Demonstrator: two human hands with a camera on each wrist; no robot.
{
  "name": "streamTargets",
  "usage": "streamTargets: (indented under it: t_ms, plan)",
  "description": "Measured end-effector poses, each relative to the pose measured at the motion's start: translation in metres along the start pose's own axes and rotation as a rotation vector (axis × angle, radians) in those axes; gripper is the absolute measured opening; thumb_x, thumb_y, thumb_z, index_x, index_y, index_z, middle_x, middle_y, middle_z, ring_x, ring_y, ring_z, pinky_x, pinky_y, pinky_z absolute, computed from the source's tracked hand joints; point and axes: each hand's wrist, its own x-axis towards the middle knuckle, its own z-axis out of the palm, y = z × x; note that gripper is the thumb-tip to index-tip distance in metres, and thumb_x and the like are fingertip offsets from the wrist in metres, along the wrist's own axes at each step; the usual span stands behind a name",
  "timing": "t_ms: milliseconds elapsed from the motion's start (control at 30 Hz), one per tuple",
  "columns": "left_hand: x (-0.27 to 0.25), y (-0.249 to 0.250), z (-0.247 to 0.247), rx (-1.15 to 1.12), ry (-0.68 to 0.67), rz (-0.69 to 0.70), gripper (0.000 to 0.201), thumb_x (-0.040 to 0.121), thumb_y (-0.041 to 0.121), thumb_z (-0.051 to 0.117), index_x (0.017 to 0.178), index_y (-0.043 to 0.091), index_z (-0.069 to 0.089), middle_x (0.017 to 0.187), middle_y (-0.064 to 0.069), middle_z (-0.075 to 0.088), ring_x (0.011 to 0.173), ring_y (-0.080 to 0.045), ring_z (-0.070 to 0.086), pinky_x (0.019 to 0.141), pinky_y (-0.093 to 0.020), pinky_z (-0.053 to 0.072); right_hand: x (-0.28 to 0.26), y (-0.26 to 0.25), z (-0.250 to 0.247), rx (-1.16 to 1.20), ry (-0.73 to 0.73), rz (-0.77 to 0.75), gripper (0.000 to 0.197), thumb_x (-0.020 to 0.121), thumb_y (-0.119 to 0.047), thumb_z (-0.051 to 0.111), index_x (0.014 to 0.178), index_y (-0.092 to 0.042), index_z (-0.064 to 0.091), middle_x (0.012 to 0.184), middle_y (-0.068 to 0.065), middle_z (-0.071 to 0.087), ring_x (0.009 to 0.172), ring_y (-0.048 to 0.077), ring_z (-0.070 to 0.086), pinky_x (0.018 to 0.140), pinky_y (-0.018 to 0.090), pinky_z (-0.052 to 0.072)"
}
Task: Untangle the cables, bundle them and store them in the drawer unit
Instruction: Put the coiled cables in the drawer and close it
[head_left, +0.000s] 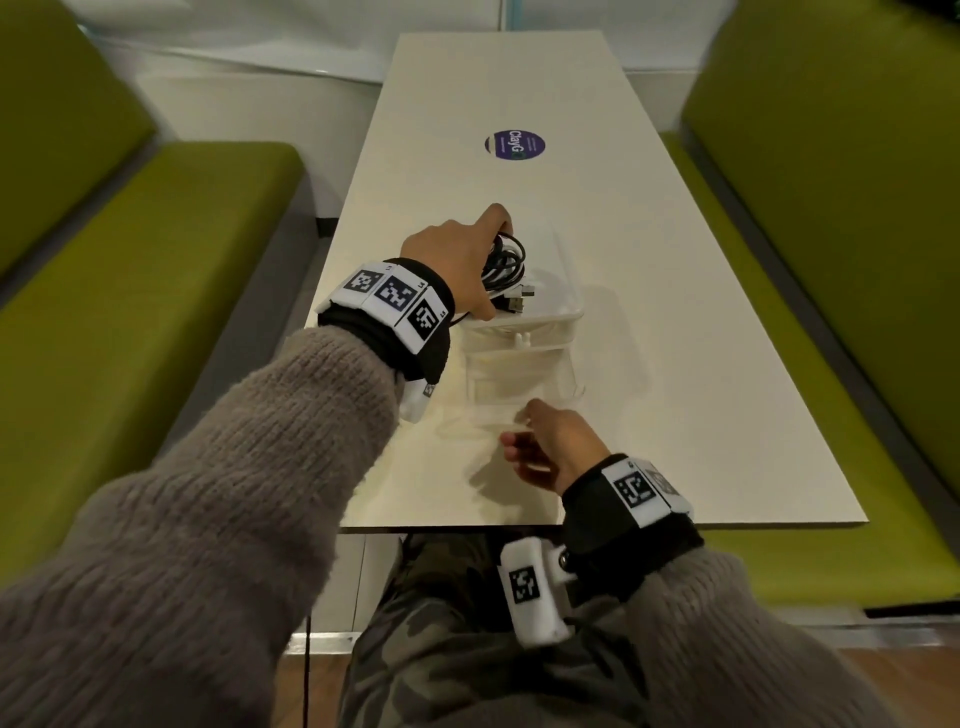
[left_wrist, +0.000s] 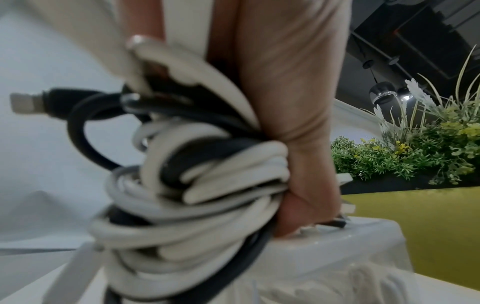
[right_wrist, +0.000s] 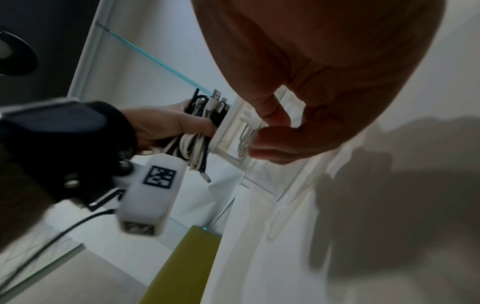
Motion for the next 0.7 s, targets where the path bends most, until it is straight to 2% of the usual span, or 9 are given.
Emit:
streamTargets:
  t_ms: [133, 300, 367, 433, 500, 567, 600, 633, 700]
  plan:
    - [0.002, -0.006, -0.001, 0.009, -0.012, 0.009, 0.079, 0.063, 0.023, 0.08, 0.125, 0.027, 0.031, 0.089, -0.004, 0.054, 0.072, -0.031, 0.057, 0.064, -0.036, 0.05, -0.012, 0.027, -0.003, -0.061, -0.079, 0.027, 0.028, 0.098, -0.021, 0.041, 0.119, -0.006, 0.052, 0.066, 0.005, 0.062, 0.052, 0.015, 0.055, 0.049, 0.024, 0.041]
    - [0.001, -0.01, -0.002, 0.013, -0.011, 0.016, 0.078, 0.063, 0.022, 0.079, 0.124, 0.029, 0.031, 0.091, -0.007, 0.057, 0.071, -0.032, 0.058, 0.062, -0.035, 0.05, -0.016, 0.047, -0.008, -0.045, -0.095, 0.023, 0.027, 0.098, -0.022, 0.044, 0.119, -0.008, 0.051, 0.054, 0.003, 0.062, 0.039, 0.013, 0.052, 0.041, 0.019, 0.041]
    - [0.0, -0.011, -0.003, 0.014, -0.011, 0.019, 0.078, 0.063, 0.021, 0.078, 0.124, 0.03, 0.03, 0.092, -0.008, 0.059, 0.071, -0.031, 0.058, 0.061, -0.035, 0.049, -0.025, 0.047, -0.013, -0.075, -0.128, 0.032, 0.026, 0.098, -0.026, 0.046, 0.116, -0.008, 0.053, 0.053, 0.003, 0.063, 0.04, 0.013, 0.052, 0.042, 0.02, 0.043]
    - [-0.001, -0.013, -0.002, 0.014, -0.012, 0.027, 0.078, 0.063, 0.021, 0.078, 0.124, 0.03, 0.031, 0.093, -0.008, 0.06, 0.072, -0.031, 0.059, 0.064, -0.037, 0.052, -0.037, 0.045, -0.02, -0.231, -0.154, -0.012, 0.03, 0.099, -0.033, 0.048, 0.103, -0.006, 0.06, 0.052, 0.003, 0.062, 0.042, 0.013, 0.053, 0.045, 0.021, 0.045]
    - [-0.001, -0.016, -0.002, 0.018, -0.011, 0.036, 0.078, 0.063, 0.022, 0.078, 0.124, 0.03, 0.031, 0.094, -0.008, 0.061, 0.073, -0.031, 0.06, 0.066, -0.038, 0.054, -0.048, 0.034, -0.03, -0.415, -0.074, -0.222, 0.032, 0.098, -0.033, 0.05, 0.083, -0.009, 0.065, 0.052, 0.001, 0.063, 0.044, 0.012, 0.054, 0.049, 0.023, 0.047]
    - [0.0, -0.018, -0.002, 0.027, -0.007, 0.043, 0.077, 0.063, 0.022, 0.079, 0.124, 0.03, 0.031, 0.094, -0.009, 0.061, 0.072, -0.031, 0.059, 0.065, -0.039, 0.054, -0.051, 0.01, -0.04, -0.525, 0.159, -0.598, 0.022, 0.095, -0.028, 0.055, 0.08, -0.015, 0.065, 0.066, -0.001, 0.066, 0.056, 0.012, 0.059, 0.06, 0.03, 0.051]
    - [0.001, -0.019, -0.002, 0.031, -0.002, 0.043, 0.078, 0.063, 0.022, 0.079, 0.123, 0.03, 0.031, 0.094, -0.009, 0.061, 0.072, -0.031, 0.059, 0.066, -0.039, 0.054, -0.049, -0.005, -0.044, -0.593, 0.28, -0.787, 0.01, 0.092, -0.025, 0.058, 0.088, -0.018, 0.063, 0.081, -0.001, 0.067, 0.069, 0.013, 0.062, 0.066, 0.031, 0.05]
    - [0.001, -0.019, -0.002, 0.031, 0.005, 0.041, 0.078, 0.063, 0.023, 0.079, 0.123, 0.03, 0.031, 0.095, -0.01, 0.062, 0.073, -0.031, 0.059, 0.066, -0.039, 0.054, -0.047, -0.022, -0.045, -0.703, 0.361, -0.913, 0.011, 0.09, -0.023, 0.059, 0.101, -0.023, 0.061, 0.101, 0.0, 0.064, 0.088, 0.016, 0.06, 0.072, 0.032, 0.048]
    - [0.0, -0.018, -0.001, 0.026, 0.016, 0.03, 0.078, 0.062, 0.026, 0.081, 0.123, 0.031, 0.031, 0.095, -0.01, 0.062, 0.074, -0.032, 0.059, 0.067, -0.039, 0.053, -0.032, -0.045, -0.044, -0.965, 0.368, -0.936, 0.046, 0.089, -0.018, 0.059, 0.131, -0.033, 0.046, 0.139, 0.005, 0.039, 0.124, 0.025, 0.039, 0.085, 0.036, 0.043]
